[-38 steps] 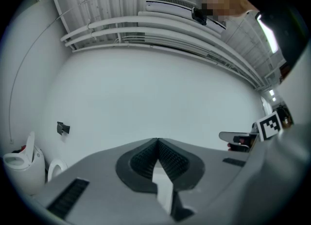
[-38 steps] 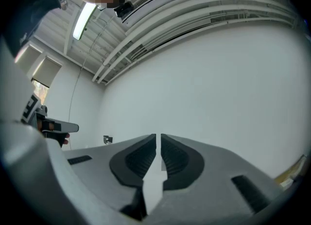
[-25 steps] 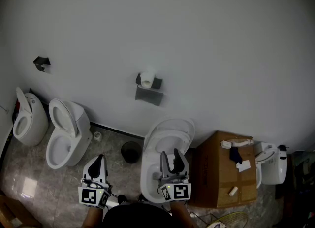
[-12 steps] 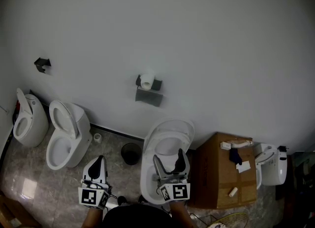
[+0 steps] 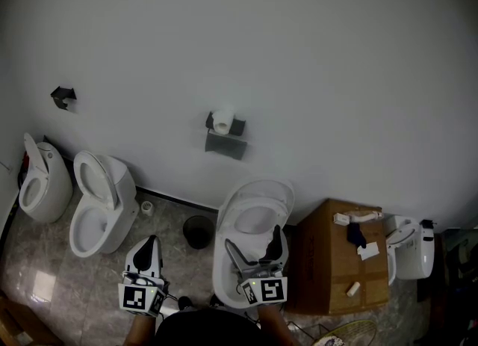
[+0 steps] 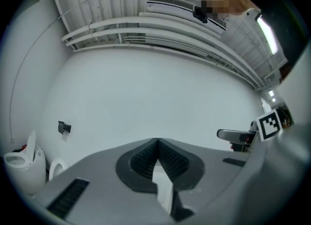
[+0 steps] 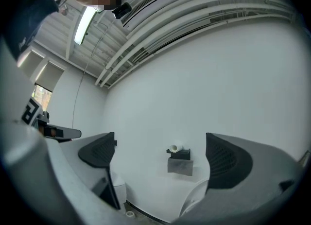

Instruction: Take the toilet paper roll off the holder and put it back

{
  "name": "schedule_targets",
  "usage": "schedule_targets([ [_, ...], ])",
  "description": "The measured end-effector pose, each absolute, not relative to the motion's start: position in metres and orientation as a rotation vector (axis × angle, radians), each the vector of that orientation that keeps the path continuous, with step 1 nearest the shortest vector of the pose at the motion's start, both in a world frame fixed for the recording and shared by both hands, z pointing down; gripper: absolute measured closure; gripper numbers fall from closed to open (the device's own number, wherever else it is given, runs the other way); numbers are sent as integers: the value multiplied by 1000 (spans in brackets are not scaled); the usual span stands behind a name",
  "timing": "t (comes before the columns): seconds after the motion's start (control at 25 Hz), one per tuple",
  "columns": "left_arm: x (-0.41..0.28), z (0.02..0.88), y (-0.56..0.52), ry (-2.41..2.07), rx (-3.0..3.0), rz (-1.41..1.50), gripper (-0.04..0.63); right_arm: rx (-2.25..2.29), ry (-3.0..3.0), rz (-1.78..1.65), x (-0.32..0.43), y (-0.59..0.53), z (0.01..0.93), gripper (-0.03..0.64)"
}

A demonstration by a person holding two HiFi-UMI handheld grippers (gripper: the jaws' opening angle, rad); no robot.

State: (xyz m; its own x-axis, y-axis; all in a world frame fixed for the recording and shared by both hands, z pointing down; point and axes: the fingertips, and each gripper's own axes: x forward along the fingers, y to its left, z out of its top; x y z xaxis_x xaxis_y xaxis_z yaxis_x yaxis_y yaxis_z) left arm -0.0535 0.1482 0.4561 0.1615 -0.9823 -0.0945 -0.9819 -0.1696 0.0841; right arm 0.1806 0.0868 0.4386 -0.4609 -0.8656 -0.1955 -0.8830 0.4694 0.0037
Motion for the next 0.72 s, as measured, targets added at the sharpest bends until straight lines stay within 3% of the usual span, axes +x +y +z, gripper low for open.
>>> schedule_targets([
  [0.72,-101,451,170,-1989,2334,-191,592,-1615,2519,186,156,99,444,44],
])
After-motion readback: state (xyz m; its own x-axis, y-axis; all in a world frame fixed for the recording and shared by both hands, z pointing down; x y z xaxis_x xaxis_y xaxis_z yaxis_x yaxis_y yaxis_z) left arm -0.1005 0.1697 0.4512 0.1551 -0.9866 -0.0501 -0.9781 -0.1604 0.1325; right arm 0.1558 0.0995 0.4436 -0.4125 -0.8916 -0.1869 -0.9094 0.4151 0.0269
